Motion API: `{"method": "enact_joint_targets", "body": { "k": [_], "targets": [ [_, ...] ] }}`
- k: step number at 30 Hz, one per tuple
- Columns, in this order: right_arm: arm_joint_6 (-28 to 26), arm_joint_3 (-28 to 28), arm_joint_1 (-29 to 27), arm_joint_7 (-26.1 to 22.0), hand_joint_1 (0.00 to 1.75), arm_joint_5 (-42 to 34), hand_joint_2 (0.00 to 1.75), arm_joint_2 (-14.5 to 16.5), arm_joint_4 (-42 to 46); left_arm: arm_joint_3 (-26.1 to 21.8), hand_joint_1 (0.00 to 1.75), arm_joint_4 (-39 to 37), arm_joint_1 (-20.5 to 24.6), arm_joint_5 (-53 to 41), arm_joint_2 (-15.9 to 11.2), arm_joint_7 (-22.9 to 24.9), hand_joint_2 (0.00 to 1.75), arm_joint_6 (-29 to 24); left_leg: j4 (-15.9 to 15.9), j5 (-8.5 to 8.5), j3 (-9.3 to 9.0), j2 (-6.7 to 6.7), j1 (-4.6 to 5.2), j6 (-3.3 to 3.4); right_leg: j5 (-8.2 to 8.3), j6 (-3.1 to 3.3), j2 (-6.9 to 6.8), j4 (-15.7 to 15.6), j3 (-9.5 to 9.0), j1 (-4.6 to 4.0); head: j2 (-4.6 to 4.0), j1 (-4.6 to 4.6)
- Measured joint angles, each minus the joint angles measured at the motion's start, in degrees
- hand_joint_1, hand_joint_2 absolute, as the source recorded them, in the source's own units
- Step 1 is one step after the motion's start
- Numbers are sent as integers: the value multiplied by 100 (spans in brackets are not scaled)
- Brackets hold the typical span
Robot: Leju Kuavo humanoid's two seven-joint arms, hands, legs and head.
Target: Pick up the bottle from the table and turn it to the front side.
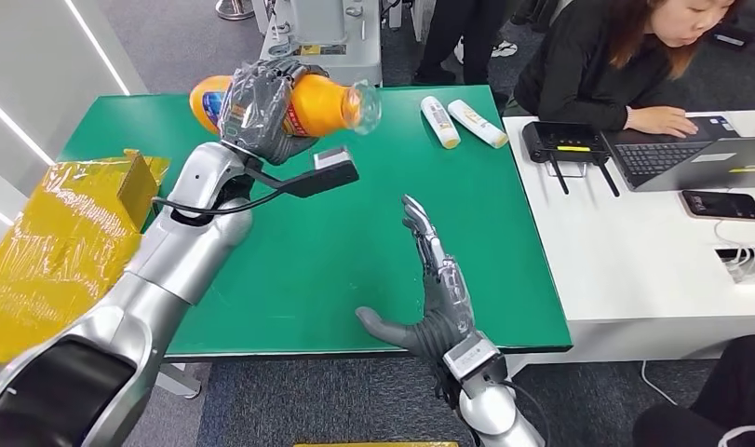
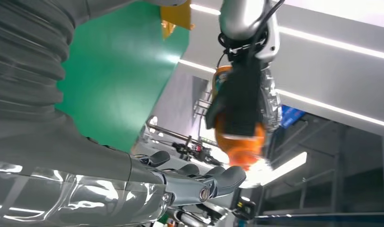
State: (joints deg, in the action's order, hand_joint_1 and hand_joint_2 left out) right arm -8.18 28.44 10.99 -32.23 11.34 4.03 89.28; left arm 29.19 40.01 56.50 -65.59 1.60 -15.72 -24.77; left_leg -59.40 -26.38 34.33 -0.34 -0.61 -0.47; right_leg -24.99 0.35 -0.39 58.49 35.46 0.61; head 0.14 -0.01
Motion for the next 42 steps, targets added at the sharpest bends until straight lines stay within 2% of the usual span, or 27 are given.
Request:
{"method": "enact_joint_targets", "body": {
  "k": [5,9,14,17,21,25,28,35,42],
  "targets": [
    [-40,0,-127,-18,0,-18,175,-52,213,318,175,-319,175,-447,-168,158,175,56,2,0,-1,-2,-1,0,-1,1,3,0,1,-1,1,-1],
    [-143,0,-270,-62,0,-25,175,-101,363,544,175,-668,239,-946,-364,363,175,385,5,0,-3,-5,-2,0,-1,1,6,3,1,-1,1,1],
    [-234,0,-482,-124,0,-15,175,-187,506,674,175,-1106,244,-1133,-590,391,175,649,4,0,-3,-6,-2,-1,-1,2,7,5,4,-2,1,-1],
    [-282,0,-546,-151,0,1,175,-219,557,754,175,-1298,274,-1271,-703,452,175,1088,5,1,-1,-1,-2,-2,-2,2,1,8,3,-2,0,0],
    [-413,0,-720,-226,0,7,175,-293,629,846,175,-1526,287,-1459,-1079,710,175,1535,6,-1,-5,-38,-2,-4,1,5,39,9,9,-1,1,1],
    [-480,-2,-837,-267,0,3,175,-354,636,851,175,-1650,344,-1569,-1523,834,175,1739,7,-1,-6,-40,-4,-7,0,10,41,10,16,-4,1,-2],
    [-504,-1,-847,-273,0,3,175,-368,636,851,175,-1688,379,-1598,-1750,906,175,1874,10,3,-3,-27,-5,-12,-2,14,29,13,16,-6,0,-1],
    [-506,-1,-852,-279,0,1,175,-376,588,851,175,-1691,533,-1583,-2189,1190,175,2065,9,4,-4,-36,-4,-14,2,19,35,14,19,-6,1,-1],
    [-507,-1,-851,-284,0,-8,175,-377,555,842,175,-1691,640,-1481,-2352,1183,175,2184,10,7,-2,-28,-5,-18,2,20,26,15,17,-6,1,-1]
  ]
}}
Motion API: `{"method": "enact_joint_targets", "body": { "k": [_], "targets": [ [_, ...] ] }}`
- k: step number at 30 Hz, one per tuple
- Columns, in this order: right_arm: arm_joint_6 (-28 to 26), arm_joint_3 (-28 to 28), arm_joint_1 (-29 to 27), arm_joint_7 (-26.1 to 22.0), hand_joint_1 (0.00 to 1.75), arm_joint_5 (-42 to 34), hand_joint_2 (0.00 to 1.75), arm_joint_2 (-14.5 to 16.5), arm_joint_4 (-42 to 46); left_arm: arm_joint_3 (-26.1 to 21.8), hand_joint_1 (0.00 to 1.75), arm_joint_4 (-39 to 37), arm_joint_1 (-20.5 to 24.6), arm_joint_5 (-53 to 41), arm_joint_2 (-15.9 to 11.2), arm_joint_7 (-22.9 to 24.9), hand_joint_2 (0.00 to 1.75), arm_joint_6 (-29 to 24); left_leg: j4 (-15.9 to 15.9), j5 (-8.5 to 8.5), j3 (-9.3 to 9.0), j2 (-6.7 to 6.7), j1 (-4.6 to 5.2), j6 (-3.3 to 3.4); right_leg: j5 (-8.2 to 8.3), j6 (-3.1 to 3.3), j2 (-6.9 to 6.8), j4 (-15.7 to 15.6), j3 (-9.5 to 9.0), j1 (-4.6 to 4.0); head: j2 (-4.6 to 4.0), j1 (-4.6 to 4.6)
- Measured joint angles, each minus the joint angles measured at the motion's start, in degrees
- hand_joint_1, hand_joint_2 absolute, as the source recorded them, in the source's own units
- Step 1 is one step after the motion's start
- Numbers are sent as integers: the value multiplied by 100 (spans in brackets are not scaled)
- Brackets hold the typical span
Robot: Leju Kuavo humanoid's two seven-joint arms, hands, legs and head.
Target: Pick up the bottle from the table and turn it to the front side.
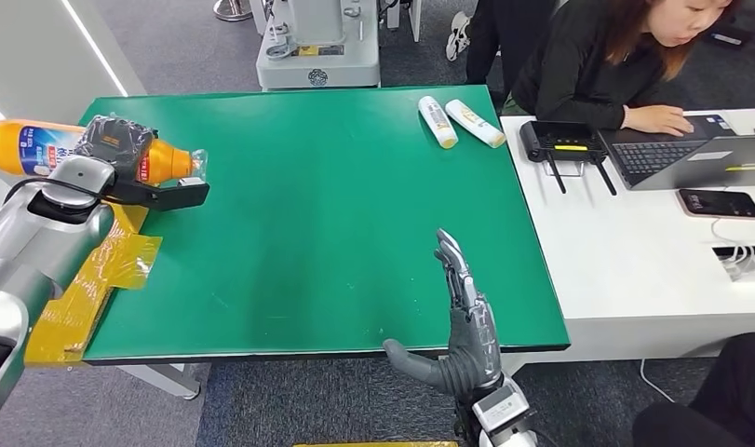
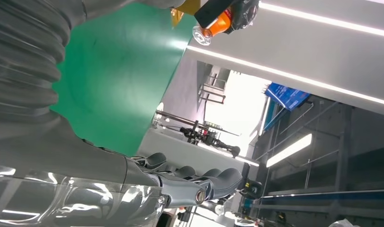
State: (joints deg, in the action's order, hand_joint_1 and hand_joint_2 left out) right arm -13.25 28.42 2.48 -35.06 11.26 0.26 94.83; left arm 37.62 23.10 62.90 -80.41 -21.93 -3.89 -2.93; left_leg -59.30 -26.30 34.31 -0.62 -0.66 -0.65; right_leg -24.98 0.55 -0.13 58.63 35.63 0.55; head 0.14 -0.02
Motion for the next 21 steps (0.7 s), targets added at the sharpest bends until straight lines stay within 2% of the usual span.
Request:
{"method": "enact_joint_targets", "body": {
  "k": [6,13,16,21],
  "targets": [
    [13,0,-1,-4,0,-76,175,0,-17,-28,175,0,211,-20,-175,137,175,475,0,0,0,-1,-1,0,0,0,2,0,1,0,0,0],
    [84,1,-1,6,0,-108,175,0,-17,-44,175,0,319,-43,-306,110,175,534,1,0,0,0,-1,0,0,1,1,1,0,0,0,1],
    [143,1,-4,7,0,-121,175,0,-17,-51,175,0,263,22,-340,-87,175,616,2,0,0,0,1,0,0,0,2,0,0,1,0,2],
    [195,1,-20,7,0,-121,175,0,-17,-84,175,-2,-86,219,-375,-443,175,773,2,0,0,0,-1,-1,0,0,2,-1,0,2,1,3]
  ]
}}
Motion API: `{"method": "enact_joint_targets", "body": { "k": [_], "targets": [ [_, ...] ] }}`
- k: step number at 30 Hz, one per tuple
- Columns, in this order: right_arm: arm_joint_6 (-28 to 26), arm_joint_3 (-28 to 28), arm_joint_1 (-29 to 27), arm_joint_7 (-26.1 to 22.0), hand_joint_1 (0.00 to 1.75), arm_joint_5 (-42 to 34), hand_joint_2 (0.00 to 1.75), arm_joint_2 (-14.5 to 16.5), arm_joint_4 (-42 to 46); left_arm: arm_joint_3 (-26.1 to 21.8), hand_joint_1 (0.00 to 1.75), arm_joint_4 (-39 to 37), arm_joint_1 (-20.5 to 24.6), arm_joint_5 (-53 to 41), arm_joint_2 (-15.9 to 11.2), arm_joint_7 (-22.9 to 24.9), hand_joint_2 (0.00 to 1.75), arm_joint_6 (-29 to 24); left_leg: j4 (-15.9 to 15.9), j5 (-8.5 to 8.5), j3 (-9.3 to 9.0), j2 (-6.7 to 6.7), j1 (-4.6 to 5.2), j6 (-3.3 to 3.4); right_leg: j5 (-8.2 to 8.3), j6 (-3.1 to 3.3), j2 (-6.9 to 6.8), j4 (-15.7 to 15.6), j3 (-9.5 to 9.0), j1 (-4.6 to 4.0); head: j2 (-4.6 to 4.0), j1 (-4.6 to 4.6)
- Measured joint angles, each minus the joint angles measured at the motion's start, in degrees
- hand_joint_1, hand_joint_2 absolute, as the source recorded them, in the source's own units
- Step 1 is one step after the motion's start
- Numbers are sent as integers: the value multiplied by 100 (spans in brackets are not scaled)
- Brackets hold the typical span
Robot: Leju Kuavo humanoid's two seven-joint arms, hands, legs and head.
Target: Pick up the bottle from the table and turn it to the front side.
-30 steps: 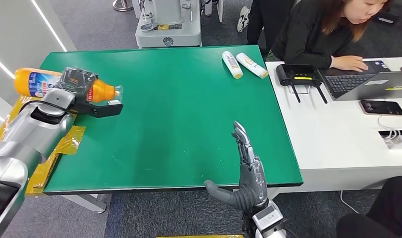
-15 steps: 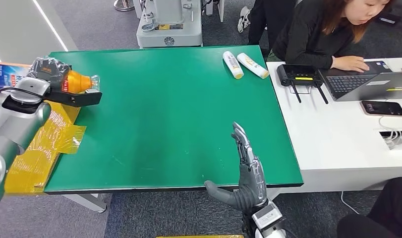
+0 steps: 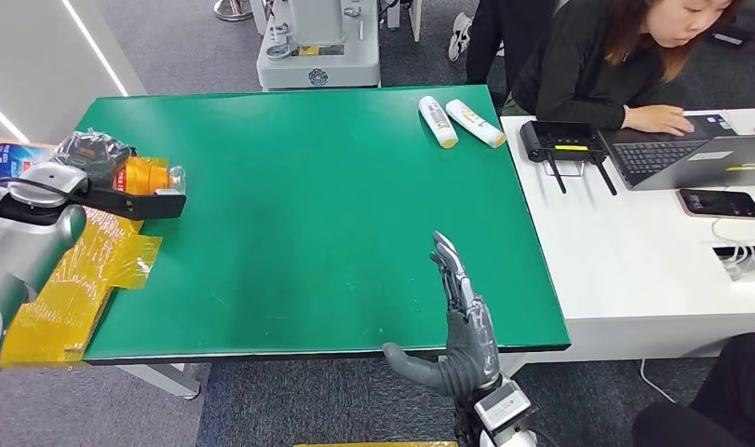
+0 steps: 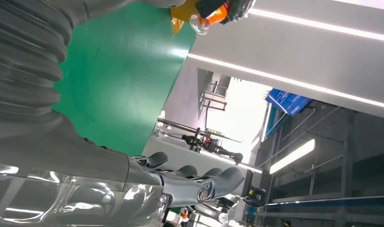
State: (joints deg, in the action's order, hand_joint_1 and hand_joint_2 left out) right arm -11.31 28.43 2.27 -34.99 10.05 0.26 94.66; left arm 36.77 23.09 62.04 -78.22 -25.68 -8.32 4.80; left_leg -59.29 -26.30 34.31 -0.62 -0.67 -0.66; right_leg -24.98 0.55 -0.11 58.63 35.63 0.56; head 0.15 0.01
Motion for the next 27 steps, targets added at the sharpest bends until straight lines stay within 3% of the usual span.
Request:
{"method": "enact_joint_targets", "body": {
  "k": [27],
  "targets": [
    [32,73,231,-28,0,-249,175,-39,-290,-62,175,-399,-1129,213,101,3,175,362,2,0,1,1,0,0,-2,2,-1,0,1,0,-2,-2]
  ]
}}
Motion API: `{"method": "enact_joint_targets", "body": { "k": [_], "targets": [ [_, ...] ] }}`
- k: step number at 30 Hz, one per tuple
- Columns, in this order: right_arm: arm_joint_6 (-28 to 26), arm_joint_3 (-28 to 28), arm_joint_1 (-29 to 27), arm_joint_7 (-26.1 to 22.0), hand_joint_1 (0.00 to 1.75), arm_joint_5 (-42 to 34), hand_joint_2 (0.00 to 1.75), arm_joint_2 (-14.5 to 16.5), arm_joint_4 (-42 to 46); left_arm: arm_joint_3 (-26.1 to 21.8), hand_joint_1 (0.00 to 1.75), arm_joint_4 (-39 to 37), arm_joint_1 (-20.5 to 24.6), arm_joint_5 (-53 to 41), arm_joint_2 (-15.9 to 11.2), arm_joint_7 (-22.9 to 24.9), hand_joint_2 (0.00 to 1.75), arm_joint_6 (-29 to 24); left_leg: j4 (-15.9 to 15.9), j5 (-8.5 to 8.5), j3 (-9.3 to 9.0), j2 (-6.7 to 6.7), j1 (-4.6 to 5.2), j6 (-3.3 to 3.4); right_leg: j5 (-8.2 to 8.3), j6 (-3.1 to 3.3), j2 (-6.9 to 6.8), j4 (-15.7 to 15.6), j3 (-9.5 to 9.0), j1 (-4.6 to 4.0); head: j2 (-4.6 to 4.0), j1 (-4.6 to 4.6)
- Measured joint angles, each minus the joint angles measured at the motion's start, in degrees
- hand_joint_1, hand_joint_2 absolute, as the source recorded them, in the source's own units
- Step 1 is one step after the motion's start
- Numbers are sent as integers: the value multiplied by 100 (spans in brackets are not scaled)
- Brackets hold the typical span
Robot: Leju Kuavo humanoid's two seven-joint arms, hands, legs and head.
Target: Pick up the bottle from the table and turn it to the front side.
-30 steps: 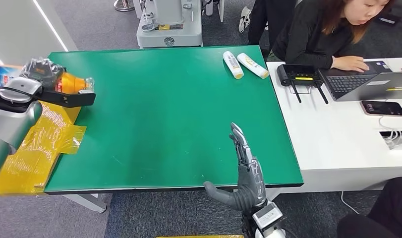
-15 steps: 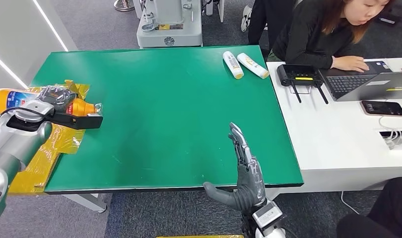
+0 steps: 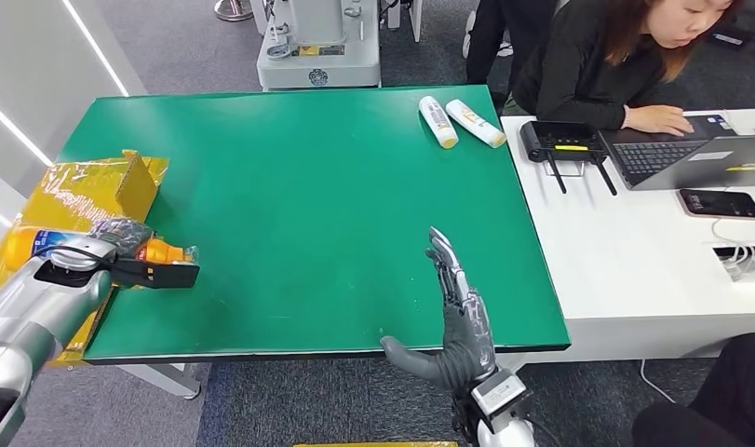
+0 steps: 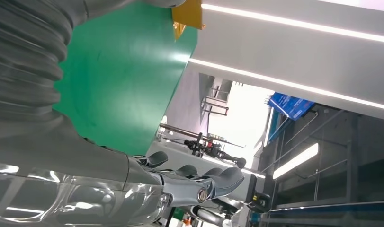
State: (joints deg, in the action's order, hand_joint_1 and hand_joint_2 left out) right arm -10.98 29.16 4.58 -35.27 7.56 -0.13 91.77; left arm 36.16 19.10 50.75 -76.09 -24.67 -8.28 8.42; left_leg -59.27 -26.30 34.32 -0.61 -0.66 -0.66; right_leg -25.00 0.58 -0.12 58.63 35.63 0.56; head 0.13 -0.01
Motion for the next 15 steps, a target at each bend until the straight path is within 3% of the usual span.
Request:
{"method": "enact_joint_targets", "body": {
  "k": [6,8,12,15],
  "targets": [
    [-118,156,40,-73,0,-93,175,-100,-133,-52,175,-71,-77,32,-2,-28,175,-45,1,0,0,5,1,0,0,0,-6,0,-3,0,1,1],
    [-135,211,42,-82,0,-122,175,-128,-167,-64,158,-83,-108,49,-12,-53,175,-139,1,0,-1,5,1,0,0,0,-5,0,-3,0,1,1],
    [-155,310,37,-97,0,-130,175,-153,-202,-118,29,-89,-219,107,-64,-147,175,-461,1,1,-3,3,0,-1,-1,1,-4,1,-3,0,1,0],
    [-160,373,31,-106,0,-124,175,-159,-216,-172,0,-90,-333,126,-90,-197,175,-685,1,1,-4,3,0,-2,-1,1,-3,1,-3,0,1,0]
  ]
}}
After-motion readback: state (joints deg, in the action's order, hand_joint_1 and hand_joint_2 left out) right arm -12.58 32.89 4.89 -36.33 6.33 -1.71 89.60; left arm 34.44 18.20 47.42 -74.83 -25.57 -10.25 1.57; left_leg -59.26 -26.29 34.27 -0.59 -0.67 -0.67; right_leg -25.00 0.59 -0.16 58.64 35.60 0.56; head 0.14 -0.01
